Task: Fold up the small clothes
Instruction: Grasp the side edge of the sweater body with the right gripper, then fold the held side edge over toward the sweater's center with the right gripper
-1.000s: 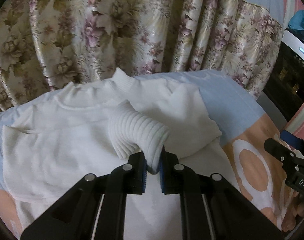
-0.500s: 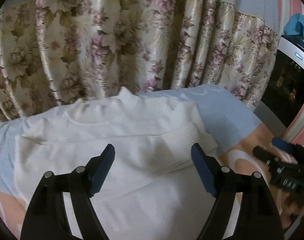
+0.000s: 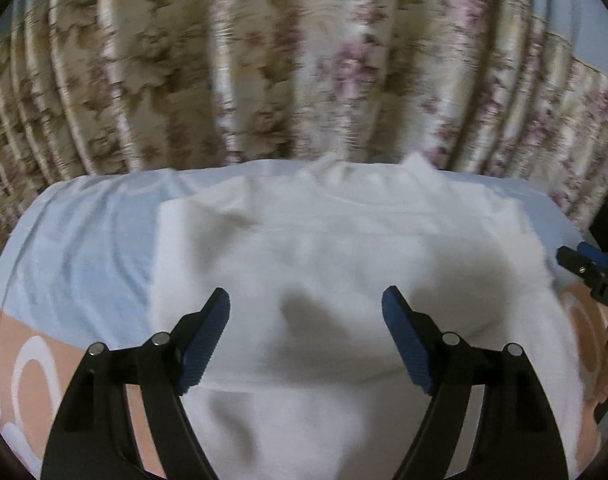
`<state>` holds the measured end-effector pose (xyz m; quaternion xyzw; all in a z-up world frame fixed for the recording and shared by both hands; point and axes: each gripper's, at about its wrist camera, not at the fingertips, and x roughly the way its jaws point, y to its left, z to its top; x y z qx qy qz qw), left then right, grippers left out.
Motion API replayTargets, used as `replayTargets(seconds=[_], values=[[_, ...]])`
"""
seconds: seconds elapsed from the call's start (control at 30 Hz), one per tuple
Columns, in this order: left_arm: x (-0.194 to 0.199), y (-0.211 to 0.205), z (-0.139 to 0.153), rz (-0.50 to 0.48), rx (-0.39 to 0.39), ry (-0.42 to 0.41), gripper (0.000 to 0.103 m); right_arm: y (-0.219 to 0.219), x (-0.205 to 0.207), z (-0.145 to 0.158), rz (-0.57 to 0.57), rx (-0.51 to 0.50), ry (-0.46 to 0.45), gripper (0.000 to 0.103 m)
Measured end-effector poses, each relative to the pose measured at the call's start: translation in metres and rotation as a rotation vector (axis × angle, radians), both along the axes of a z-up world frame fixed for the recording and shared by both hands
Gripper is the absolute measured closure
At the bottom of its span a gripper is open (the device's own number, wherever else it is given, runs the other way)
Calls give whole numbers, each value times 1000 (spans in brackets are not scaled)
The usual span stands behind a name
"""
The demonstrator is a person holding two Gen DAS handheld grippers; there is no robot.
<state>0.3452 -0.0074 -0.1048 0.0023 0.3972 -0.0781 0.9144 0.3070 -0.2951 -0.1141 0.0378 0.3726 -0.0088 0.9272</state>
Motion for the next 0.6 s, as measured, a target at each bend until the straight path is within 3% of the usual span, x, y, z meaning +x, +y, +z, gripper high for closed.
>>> replayTargets(seconds=[0.07, 0.3, 0.37, 0.47, 0.6], values=[[6, 13, -4, 41, 26, 7, 24, 0, 11, -5, -4, 12, 15, 23], [16, 34, -15, 101, -7, 24, 24, 10, 38, -25, 8, -15, 86, 38], [17, 35, -18, 103, -11, 24, 24, 14, 42, -28, 19, -5, 99, 63], [20, 33, -20, 103, -3, 23, 24, 22, 44, -28, 54, -23, 90, 88], [23, 35, -21, 111, -15, 25, 24, 26, 51, -27, 74, -41, 92, 96]])
